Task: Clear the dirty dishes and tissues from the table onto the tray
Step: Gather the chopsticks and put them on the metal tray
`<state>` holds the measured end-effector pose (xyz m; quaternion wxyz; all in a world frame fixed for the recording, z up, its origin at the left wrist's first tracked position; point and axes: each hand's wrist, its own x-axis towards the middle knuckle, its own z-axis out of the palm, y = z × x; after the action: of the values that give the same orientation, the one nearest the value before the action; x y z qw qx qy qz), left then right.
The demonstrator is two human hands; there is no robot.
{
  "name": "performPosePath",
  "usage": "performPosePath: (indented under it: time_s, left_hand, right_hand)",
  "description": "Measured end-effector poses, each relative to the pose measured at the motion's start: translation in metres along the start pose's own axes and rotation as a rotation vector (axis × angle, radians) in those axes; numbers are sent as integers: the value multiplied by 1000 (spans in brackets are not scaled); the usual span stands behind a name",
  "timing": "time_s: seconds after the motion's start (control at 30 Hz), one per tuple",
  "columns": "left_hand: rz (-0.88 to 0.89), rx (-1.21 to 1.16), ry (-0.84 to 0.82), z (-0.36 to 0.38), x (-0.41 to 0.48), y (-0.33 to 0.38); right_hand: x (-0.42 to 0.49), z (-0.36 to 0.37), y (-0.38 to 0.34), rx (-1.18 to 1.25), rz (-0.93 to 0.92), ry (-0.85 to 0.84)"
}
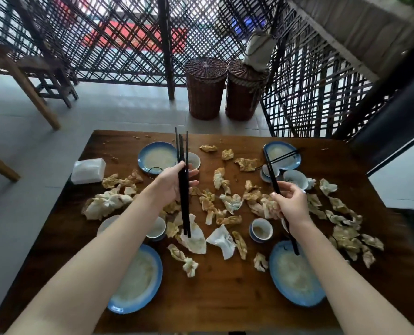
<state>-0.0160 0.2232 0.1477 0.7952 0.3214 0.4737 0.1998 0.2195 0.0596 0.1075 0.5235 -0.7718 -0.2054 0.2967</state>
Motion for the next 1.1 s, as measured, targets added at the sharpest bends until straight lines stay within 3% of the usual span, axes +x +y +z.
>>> performPosePath:
  time_s: [0.33,0.5,0.8,1.1]
  left_hand:
    - [-33,9,59,114,43,-13]
    - [-36,24,139,157,77,-21]
    - [-81,-29,244,182,131,-28]
    - [-138,-32,303,178,177,-31]
  right_hand:
    - [125,-74,5,-85,-20,-20]
    - [199,-87,9,-261,-30,-203]
    - [285,-68,15,-507,-79,-450]
    - [340,-28,40,-825,-174,-448]
